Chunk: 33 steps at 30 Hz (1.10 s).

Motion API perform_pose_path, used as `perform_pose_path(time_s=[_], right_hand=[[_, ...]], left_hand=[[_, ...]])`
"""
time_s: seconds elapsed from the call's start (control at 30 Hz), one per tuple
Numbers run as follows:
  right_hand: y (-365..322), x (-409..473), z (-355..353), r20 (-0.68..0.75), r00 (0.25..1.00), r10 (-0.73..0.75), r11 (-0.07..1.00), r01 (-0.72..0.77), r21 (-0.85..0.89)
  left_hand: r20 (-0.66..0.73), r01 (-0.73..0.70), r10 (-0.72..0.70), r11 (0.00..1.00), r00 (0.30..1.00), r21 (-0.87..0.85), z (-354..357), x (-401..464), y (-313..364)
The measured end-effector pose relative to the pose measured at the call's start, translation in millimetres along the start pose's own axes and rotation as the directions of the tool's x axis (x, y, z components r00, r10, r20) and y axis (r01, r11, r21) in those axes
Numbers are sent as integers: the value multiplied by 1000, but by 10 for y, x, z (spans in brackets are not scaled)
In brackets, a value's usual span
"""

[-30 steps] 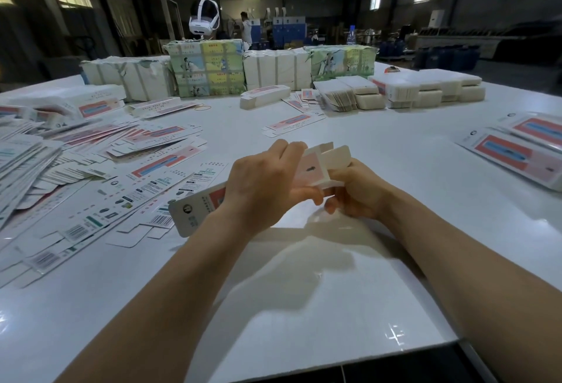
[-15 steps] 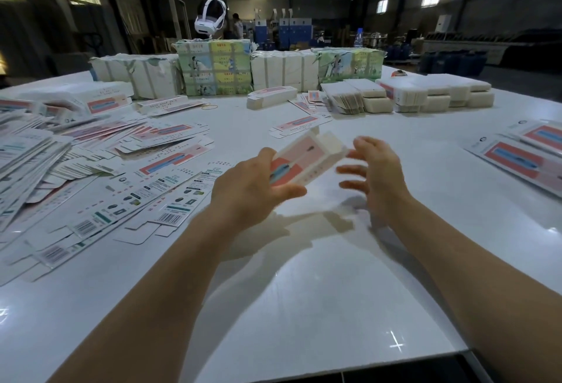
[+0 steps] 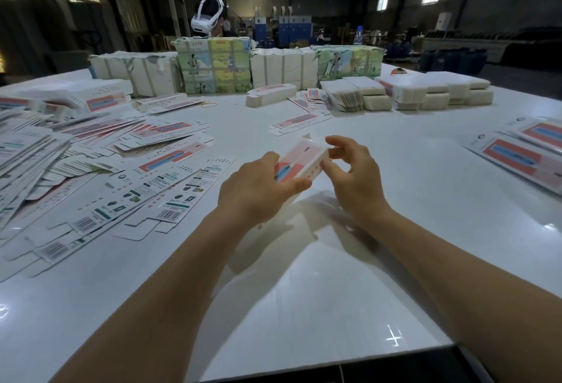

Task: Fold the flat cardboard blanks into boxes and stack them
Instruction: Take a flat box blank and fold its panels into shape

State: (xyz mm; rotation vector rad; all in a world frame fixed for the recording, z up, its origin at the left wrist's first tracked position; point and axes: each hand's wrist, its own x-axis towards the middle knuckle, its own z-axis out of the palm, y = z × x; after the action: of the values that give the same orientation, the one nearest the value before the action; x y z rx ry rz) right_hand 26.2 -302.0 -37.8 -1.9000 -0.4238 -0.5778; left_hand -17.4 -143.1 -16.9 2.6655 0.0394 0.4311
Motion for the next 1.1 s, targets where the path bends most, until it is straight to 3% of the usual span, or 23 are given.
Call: perform_pose_path(time_s=[0.27,0.4,0.57,0.73,0.87,0.93,1.0,1.03,1.07,1.1], right_hand=[[42,10,-18,126,990,58,998,-55,-27],[69,25,-12,325,933,154,944,-237,232],[30,-37,28,152,988,23,997,-33,67],[8,-57,67,160,987,-7,998,16,-54],[28,-43,93,242,970,-8,999,17,-36],[19,-19,80,217,976,17,996,-35,76],[30,67,39,76,988,134,969,-147,197],[35,117,15,22,961,275,926,-271,263],[35,155,-7,36,890,454,821,-433,373],[10,180,-29,148,790,596,638,-577,510]], left_hand=[[137,-13,18,999,990,-42,-38,-4,-139],[145,-103,96,994,985,39,-23,-9,-137],[110,-87,75,991,991,106,23,-4,-107],[78,-75,59,972,995,222,111,-51,0],[17,-144,147,932,989,331,66,-86,-39],[-11,-158,171,931,985,330,26,-75,-68],[-45,-171,195,933,980,317,-5,-70,-64],[-53,-183,210,931,976,317,-7,-75,-48],[-56,-193,222,927,974,322,4,-84,-30],[-58,-198,229,924,972,327,20,-94,-7]])
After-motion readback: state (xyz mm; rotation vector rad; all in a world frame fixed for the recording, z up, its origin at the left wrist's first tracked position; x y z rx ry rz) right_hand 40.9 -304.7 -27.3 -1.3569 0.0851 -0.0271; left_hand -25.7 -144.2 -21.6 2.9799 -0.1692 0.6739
